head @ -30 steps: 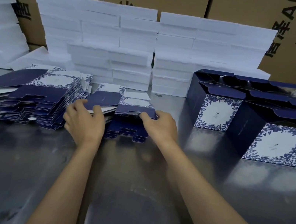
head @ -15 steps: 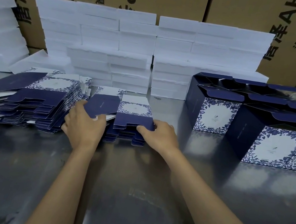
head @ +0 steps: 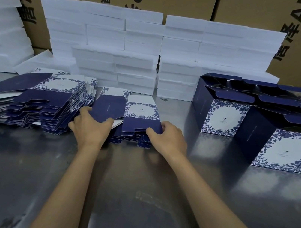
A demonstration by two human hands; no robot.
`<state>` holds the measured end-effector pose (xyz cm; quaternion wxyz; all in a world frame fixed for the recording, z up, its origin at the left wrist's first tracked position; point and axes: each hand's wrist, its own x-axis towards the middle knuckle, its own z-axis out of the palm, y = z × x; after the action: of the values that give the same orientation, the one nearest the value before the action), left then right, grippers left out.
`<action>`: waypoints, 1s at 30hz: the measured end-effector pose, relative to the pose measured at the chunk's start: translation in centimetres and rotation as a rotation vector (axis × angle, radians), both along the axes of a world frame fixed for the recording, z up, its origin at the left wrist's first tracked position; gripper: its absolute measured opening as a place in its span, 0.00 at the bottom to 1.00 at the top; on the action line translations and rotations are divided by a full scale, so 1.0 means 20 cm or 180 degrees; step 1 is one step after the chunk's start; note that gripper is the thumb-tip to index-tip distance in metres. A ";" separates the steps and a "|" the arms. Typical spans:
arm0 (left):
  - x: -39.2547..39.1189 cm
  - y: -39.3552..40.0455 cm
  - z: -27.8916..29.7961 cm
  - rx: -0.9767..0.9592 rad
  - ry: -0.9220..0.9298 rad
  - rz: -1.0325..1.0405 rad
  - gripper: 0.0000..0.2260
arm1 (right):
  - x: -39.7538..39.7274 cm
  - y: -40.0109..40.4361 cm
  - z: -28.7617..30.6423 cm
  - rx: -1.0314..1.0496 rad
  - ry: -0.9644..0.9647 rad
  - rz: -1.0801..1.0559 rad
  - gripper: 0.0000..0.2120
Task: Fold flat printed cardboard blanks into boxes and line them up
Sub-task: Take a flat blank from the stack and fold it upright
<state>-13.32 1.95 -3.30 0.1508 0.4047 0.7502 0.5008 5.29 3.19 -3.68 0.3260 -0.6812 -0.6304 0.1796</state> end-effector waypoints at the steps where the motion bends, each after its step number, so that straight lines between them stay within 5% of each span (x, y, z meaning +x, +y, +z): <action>1: 0.00 0.00 0.00 -0.0004 0.0018 0.0007 0.29 | 0.00 0.00 0.00 0.0000 -0.0020 -0.0025 0.13; 7: 0.01 -0.01 -0.01 0.0030 0.0489 0.0247 0.27 | -0.01 0.01 0.00 0.0072 -0.0001 -0.0042 0.16; 12: 0.02 0.00 0.01 0.0466 0.0114 0.0233 0.21 | -0.01 0.01 0.01 0.0495 -0.0193 -0.0006 0.18; 16: 0.03 -0.01 0.03 0.0946 -0.0199 0.0043 0.21 | -0.02 0.03 0.11 -0.0028 0.1442 0.0061 0.17; 21: 0.08 -0.04 0.08 0.1522 -0.0034 -0.0324 0.29 | 0.02 0.07 0.16 -0.0363 0.2726 0.0273 0.11; 24: 0.15 -0.08 0.12 0.1793 0.0078 -0.0563 0.31 | 0.08 0.03 0.20 -0.0549 0.3423 0.0542 0.19; 30: 0.33 -0.18 0.17 0.1943 -0.0131 -0.1309 0.38 | 0.31 -0.09 0.24 -0.0950 0.3904 0.0675 0.19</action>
<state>-6.69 -1.71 0.03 0.1357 0.5631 0.4661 0.6688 11.44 1.29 1.08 0.5096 -0.4266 -0.3615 0.6539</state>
